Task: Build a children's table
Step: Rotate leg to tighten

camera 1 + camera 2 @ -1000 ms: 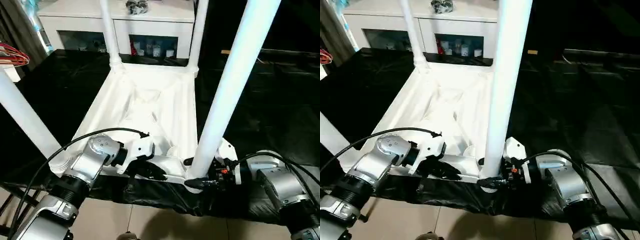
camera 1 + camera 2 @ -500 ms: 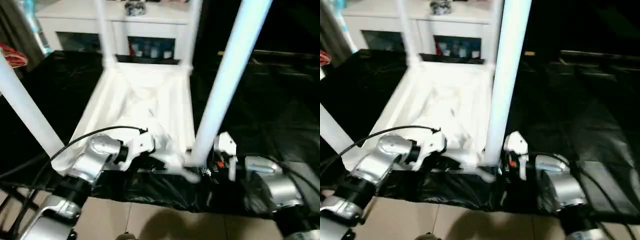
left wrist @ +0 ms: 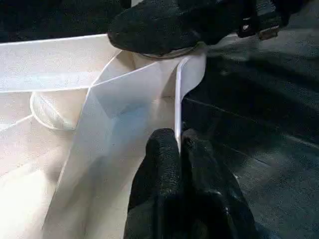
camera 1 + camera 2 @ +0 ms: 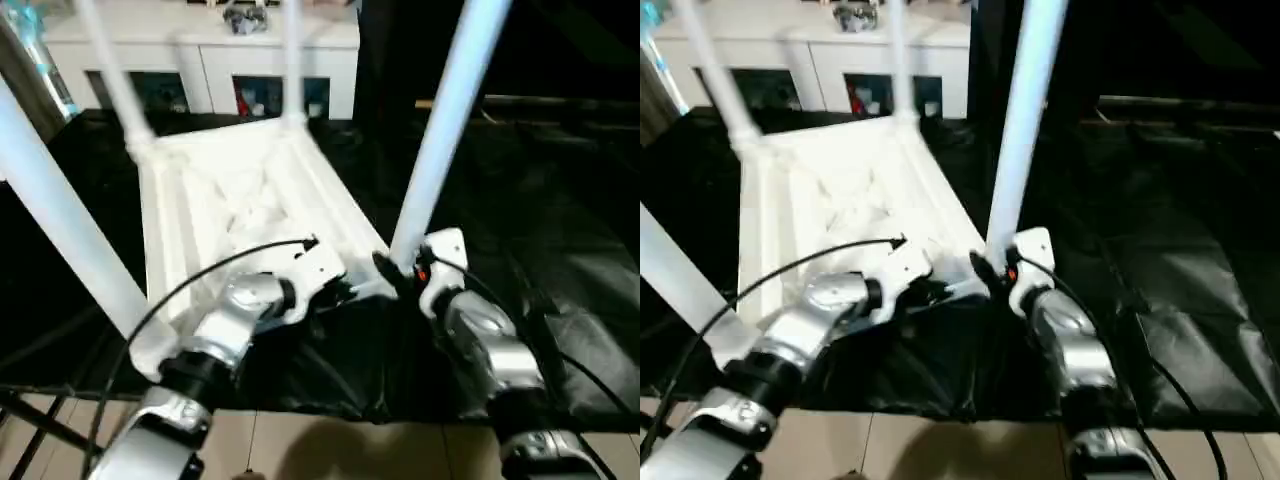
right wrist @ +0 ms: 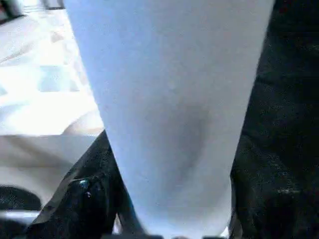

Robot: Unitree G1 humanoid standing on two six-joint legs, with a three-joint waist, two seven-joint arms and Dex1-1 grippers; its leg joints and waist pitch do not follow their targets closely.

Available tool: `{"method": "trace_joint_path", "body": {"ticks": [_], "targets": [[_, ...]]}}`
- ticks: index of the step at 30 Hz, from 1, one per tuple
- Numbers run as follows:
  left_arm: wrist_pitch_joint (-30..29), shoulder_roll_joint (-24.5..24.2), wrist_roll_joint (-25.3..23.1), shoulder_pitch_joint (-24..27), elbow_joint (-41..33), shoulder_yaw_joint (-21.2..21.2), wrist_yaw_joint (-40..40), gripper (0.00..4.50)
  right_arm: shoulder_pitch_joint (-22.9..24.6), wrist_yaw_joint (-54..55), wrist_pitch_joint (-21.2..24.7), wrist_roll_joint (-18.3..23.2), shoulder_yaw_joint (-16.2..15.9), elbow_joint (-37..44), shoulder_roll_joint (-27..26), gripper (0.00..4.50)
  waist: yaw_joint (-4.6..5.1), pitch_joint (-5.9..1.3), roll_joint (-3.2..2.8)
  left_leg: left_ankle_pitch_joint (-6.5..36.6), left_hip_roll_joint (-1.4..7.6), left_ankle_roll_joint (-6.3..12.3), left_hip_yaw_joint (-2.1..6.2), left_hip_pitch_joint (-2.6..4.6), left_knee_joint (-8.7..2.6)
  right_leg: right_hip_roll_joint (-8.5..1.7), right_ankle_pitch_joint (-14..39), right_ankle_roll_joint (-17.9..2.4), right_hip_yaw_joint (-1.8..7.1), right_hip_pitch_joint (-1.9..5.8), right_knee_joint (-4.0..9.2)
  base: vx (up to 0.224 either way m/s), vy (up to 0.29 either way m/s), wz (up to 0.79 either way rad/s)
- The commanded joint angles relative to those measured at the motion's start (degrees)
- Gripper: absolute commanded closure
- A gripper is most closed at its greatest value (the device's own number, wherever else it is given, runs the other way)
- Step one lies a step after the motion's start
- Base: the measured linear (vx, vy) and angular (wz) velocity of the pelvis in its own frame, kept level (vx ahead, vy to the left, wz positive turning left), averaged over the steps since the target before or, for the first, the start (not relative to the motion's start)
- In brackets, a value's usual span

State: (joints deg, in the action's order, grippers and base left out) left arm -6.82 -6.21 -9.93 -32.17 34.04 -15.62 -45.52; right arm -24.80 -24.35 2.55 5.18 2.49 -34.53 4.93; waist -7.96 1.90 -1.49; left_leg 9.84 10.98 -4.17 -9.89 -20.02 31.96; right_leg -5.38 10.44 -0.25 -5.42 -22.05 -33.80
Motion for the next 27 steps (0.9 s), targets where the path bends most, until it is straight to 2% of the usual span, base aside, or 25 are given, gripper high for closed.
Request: {"method": "trace_joint_path", "body": {"ticks": [1, 3, 5, 7, 8, 9, 10, 13, 14, 16, 18, 22, 26, 27], "targets": [[1.54, 3.38, -0.1, -1.58, 0.25, -3.01, 1.82, 4.5, 0.51, -3.01, 0.97, 0.12, -5.72, -1.95, -5.16, 1.88, 0.1, -2.76, 0.31, 15.83, 2.07, 1.17, 0.73, -0.07, -3.87, -3.82, 18.33, -8.34, 2.97, 2.16, 4.86, 0.0, 0.0, 0.0], [1.6, 3.3, -0.04, -1.42, 0.02, -3.09, 1.31, 4.5, 0.62, -3.8, 1.3, 1.16, -4.9, -1.41, -5.47, 1.18, 0.13, -2.73, 0.25, 15.86, 2.16, 1.34, 0.76, -0.12, -3.95, -3.76, 17.77, -8.52, 2.97, 2.19, 4.79, 0.0, 0.0, 0.0], [1.8, 3.05, 0.24, -1.26, -0.28, -2.94, 0.52, 4.5, 1.02, -5.01, 1.66, 1.19, -5.02, -0.64, -5.24, 1.18, 0.15, -2.67, 0.36, 16.6, 2.18, 1.28, 0.76, -0.08, -4.03, -3.75, 18.35, -8.48, 2.94, 2.17, 4.84, 0.0, 0.0, 0.0], [1.95, 2.88, 0.42, -1.16, -0.48, -2.84, -0.02, 4.5, 1.28, -5.82, 1.88, 1.14, -5.14, -0.15, -5.07, 0.97, 0.18, -2.62, 0.29, 17.17, 2.18, 1.21, 0.76, -0.04, -4.07, -3.81, 19.14, -8.36, 2.96, 2.11, 4.97, 0.0, 0.0, 0.0], [2.95, 1.58, 1.45, -0.43, -1.7, -2.9, -3.21, 4.5, 1.99, -9.03, 1.86, 0.65, -6.5, 1.34, -3.33, 0.97, 0.16, -2.63, 0.28, 17.35, 2.24, 1.11, 0.81, 0.01, -4.11, -3.86, 19.57, -8.19, 3.0, 2.08, 5.01, 0.0, 0.0, 0.0], [3.21, 1.21, 1.77, -0.21, -2.03, -2.92, -4.15, 4.5, 2.17, -10.01, 1.87, 0.63, -6.82, 1.77, -2.8, 0.97, 0.13, -2.61, 0.49, 17.32, 2.16, 1.37, 0.78, -0.05, -4.08, -3.83, 19.69, -8.03, 2.98, 2.17, 5.13, 0.0, 0.0, 0.0], [3.53, 0.79, 2.12, 0.04, -2.41, -2.97, -5.15, 4.5, 2.3, -11.05, 1.73, 0.63, -7.19, 2.08, -2.19, 0.97, 0.08, -2.71, 0.42, 16.72, 2.24, 1.64, 0.78, -0.19, -4.08, -3.87, 18.66, -8.05, 3.05, 2.28, 4.92, 0.0, 0.0, 0.0], [4.11, -0.72, 3.4, 0.83, -3.64, -3.05, -8.61, 4.5, 2.86, -16.12, 0.99, 0.94, -8.7, 3.81, 0.55, 0.97, 0.08, -2.77, 0.44, 15.68, 2.27, 2.03, 0.76, -0.25, -3.98, -3.83, 16.58, -8.73, 2.98, 2.42, 4.68, 0.0, 0.0, 0.0], [4.61, -2.1, 3.91, 1.2, -4.07, -3.26, -10.91, 4.5, 3.39, -20.83, 0.44, 1.52, -9.87, 5.4, 3.06, 0.97, 0.0, -2.8, 0.36, 14.76, 2.32, 2.63, 0.66, -0.21, -3.88, -3.76, 14.84, -9.56, 2.95, 2.43, 4.55, 0.0, 0.0, 0.0], [4.72, -2.39, 4.02, 1.26, -4.14, -3.31, -11.39, 4.5, 3.5, -21.83, 0.34, 1.65, -10.1, 5.73, 3.6, 0.97, -0.18, -2.81, 0.36, 14.37, 2.38, 3.03, 0.55, -0.22, -3.79, -3.81, 14.42, -9.84, 3.0, 2.44, 4.44, 0.0, 0.0, 0.0], [5.16, -3.92, 4.84, 1.55, -4.54, -3.39, -14.31, 4.5, 3.99, -27.62, 0.19, 2.6, -10.98, 7.58, 6.62, 0.97, -0.26, -2.8, 0.57, 14.18, 2.43, 3.2, 0.5, -0.15, -3.73, -3.79, 14.4, -10.27, 2.92, 2.46, 4.44, 0.0, 0.0, 0.0], [5.49, -5.4, 5.74, 1.72, -4.89, -3.39, -17.44, 4.5, 4.37, -33.22, 0.51, 3.75, -11.76, 9.31, 9.31, 0.97, -0.55, -2.85, 0.57, 13.71, 2.5, 3.76, 0.45, -0.23, -3.6, -3.75, 13.52, -10.75, 2.85, 2.49, 4.22, 0.0, 0.0, 0.0], [7.04, -8.19, 6.67, 1.1, -4.32, -3.03, -22.91, 4.5, 5.3, -46.69, 2.38, 4.86, -15.28, 12.86, 15.29, 0.97, -0.92, -2.84, 0.84, 12.99, 2.55, 4.8, 0.34, -0.28, -3.39, -3.64, 13.1, -11.0, 2.84, 2.52, 4.13, 0.0, 0.0, 0.0], [7.04, -8.19, 6.67, 1.1, -4.32, -3.03, -22.91, 4.5, 5.3, -46.69, 2.38, 4.86, -15.28, 12.86, 15.29, 0.97, -0.99, -2.85, 0.73, 12.94, 2.57, 4.9, 0.35, -0.27, -3.37, -3.64, 13.01, -11.15, 2.85, 2.46, 4.05, 0.0, 0.0, 0.0]]}}
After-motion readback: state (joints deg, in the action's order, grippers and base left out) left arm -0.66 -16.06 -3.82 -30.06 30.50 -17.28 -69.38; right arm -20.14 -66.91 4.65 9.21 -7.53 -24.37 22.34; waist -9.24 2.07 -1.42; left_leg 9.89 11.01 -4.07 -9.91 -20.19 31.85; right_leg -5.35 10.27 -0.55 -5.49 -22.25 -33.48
